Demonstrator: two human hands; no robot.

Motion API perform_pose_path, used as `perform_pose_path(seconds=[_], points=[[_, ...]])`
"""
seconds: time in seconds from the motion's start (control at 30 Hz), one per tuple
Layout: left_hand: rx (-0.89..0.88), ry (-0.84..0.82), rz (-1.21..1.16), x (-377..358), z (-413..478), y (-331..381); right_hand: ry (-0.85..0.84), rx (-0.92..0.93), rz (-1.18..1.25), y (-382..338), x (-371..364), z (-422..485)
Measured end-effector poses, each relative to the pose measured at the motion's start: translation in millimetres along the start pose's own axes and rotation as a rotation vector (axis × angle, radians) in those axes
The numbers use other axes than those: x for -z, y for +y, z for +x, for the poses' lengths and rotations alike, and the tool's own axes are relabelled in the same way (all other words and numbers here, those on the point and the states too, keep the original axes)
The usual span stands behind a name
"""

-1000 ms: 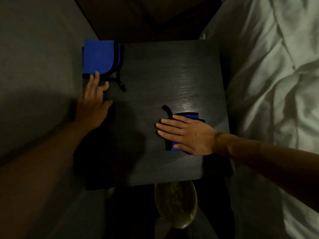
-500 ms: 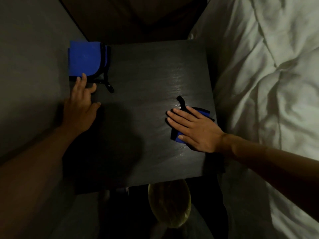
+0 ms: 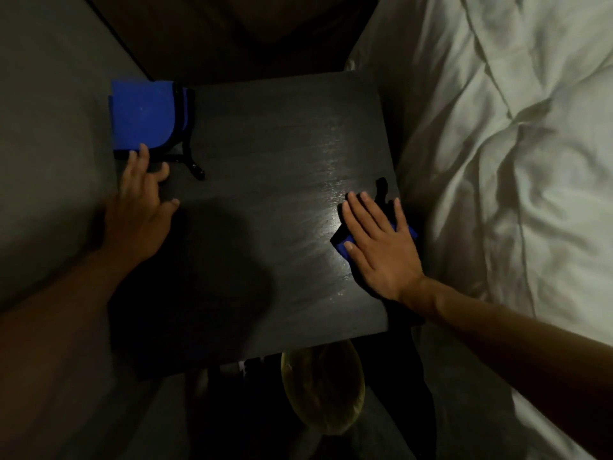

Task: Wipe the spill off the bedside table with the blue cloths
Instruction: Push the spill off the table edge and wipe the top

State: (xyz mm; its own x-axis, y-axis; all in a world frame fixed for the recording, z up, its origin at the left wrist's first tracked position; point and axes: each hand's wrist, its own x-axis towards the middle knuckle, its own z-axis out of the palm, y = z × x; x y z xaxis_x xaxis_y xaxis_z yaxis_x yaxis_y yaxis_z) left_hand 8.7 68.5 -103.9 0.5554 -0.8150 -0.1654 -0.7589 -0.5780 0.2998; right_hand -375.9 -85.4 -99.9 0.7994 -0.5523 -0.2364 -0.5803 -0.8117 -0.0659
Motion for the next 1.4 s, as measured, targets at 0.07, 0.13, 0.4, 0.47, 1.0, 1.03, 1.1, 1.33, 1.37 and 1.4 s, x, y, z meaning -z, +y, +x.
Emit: perform_pose_path(seconds=[0.07, 0.13, 0.4, 0.47, 1.0, 1.03, 1.1, 1.33, 1.37, 1.4], points=[[-0.005, 0.002, 0.008, -1.0, 0.5, -0.7, 0.013, -0.085, 0.034, -3.3, -2.3, -3.6], [-0.028, 0.015, 0.015, -2.3, 0.4, -3.2, 0.023, -0.151, 0.066, -7.3, -3.9, -6.6], [-0.032, 0.026, 0.027, -1.0, -0.9, -1.1, 0.093, -0.497, 0.165, -41.3, -10.9, -20.9], [-0.021, 0.033, 0.03, -0.7, -0.6, 0.7, 0.101, -0.574, 0.205, -52.8, -13.3, -23.6], [-0.055, 0.059, 0.023, -3.7, -0.9, -3.5, -0.183, 0.399, -0.009, 34.3, 12.4, -28.9], [-0.07, 0.062, 0.032, -4.4, -1.3, -4.5, -0.177, 0.406, -0.018, 35.8, 9.5, -28.2], [-0.083, 0.072, 0.058, -5.8, -1.9, -6.4, -0.148, 0.396, -0.039, 36.5, 5.6, -29.4], [-0.075, 0.068, 0.079, -8.0, -1.2, -10.2, -0.039, 0.217, 0.001, 20.4, -5.3, -40.3], [-0.084, 0.064, 0.09, -8.0, -1.5, -10.8, -0.031, 0.172, 0.035, 16.7, -5.3, -43.2], [-0.088, 0.062, 0.094, -7.9, -1.5, -11.5, -0.023, 0.117, 0.072, 11.0, -5.7, -46.5]])
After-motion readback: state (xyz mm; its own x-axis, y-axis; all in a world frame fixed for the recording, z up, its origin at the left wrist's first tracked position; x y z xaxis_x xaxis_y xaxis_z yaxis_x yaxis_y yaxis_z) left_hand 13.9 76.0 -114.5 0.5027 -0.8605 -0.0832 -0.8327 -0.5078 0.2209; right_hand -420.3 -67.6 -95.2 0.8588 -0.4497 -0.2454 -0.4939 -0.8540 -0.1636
